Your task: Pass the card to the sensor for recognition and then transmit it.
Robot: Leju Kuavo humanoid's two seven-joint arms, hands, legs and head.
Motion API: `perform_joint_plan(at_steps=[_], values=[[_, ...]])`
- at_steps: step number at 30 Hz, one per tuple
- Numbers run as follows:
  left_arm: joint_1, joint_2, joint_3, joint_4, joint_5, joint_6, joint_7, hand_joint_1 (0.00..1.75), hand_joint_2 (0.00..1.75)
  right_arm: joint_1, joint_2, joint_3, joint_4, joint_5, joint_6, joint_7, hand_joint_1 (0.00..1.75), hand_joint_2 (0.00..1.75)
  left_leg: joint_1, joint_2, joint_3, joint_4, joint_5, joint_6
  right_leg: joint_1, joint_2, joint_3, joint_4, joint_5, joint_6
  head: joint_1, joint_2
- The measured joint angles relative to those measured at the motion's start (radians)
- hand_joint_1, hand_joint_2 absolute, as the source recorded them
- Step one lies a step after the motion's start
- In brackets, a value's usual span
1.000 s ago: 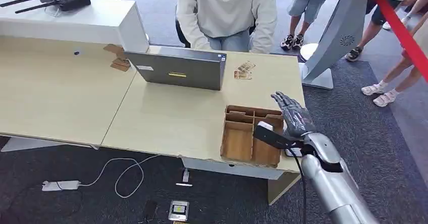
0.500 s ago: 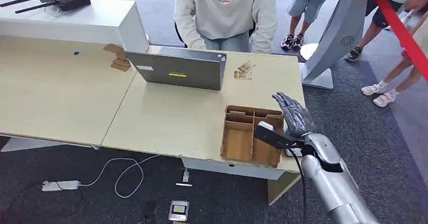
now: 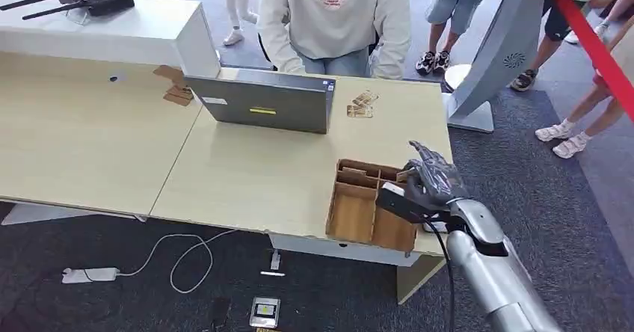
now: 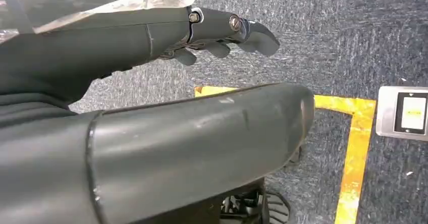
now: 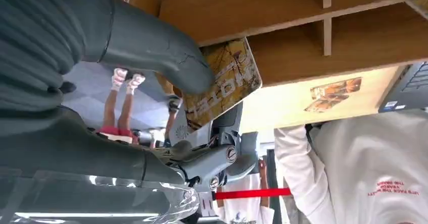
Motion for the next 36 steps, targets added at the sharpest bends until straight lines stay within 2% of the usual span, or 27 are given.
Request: perform_joint_plan(at_steps=[4,12,21,25,31,36], values=[[0.004,0.006,0.0,0.0,-0.004,-0.023,-0.018,0.0,0.0,0.001,0.0,0.0,0.002,-0.001,0.0,0.003,1.75,1.75,0.0,0.0,0.0,0.0,0.0,0.0,0.0,0.0,0.0,0.0,0.0,0.0,0.0,0.0],[0.008,0.017,0.0,0.0,-0.003,-0.026,-0.029,0.0,0.0,0.005,0.004,0.0,0.002,0.0,-0.014,0.012,1.75,1.75,0.0,0.0,0.0,0.0,0.0,0.0,0.0,0.0,0.0,0.0,0.0,0.0,0.0,0.0],[0.011,0.023,0.0,0.0,-0.005,-0.026,-0.033,0.0,0.0,0.004,0.015,0.0,0.006,0.008,-0.055,0.012,1.75,1.75,0.0,0.0,0.0,0.0,0.0,0.0,0.0,0.0,0.0,0.0,0.0,0.0,0.0,0.0],[0.014,0.025,0.0,0.0,-0.01,-0.026,-0.039,0.0,0.0,-0.005,0.018,-0.004,0.006,-0.003,-0.105,0.002,1.75,1.75,0.0,0.0,0.0,0.0,0.0,0.0,0.0,0.0,0.0,0.0,0.0,0.0,0.0,0.0],[0.019,0.029,0.0,0.0,-0.01,-0.026,-0.039,0.0,0.0,-0.04,0.013,-0.032,-0.055,-0.029,-0.074,0.008,1.75,1.75,0.0,0.0,0.0,0.0,0.0,0.0,0.0,0.0,0.0,0.0,0.0,0.0,0.001,0.0],[0.018,0.026,0.0,0.0,-0.006,0.001,-0.041,0.0,0.0,-0.057,0.01,-0.047,-0.089,-0.033,-0.059,0.016,1.75,1.75,0.0,0.0,0.0,0.0,0.0,0.0,0.0,0.0,0.0,0.0,0.0,0.0,0.0,0.0]])
